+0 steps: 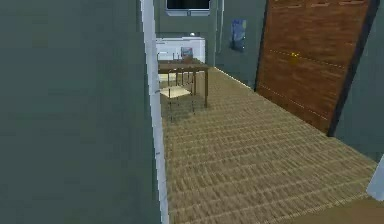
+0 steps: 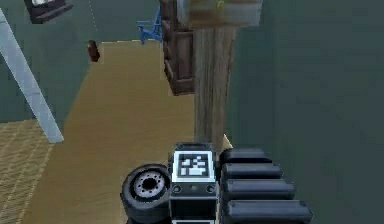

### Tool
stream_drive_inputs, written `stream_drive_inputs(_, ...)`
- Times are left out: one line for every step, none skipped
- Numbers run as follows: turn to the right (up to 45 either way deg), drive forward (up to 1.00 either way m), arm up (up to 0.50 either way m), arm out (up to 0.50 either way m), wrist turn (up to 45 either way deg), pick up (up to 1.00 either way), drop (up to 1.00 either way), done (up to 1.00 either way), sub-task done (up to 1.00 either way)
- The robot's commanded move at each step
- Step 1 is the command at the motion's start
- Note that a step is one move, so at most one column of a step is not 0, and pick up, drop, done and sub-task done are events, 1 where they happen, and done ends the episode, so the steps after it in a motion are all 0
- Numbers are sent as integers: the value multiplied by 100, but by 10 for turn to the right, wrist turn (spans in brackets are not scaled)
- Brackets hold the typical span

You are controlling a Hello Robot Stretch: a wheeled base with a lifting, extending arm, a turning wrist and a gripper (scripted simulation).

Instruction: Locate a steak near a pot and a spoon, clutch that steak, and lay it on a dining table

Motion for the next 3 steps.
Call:
stream_drive_inputs(450,0,0,0,0,0,0,0,0)
stream_drive_inputs(270,0,0,0,0,0,0,0,0)
stream_drive_inputs(-450,0,0,0,0,0,0,0,0)
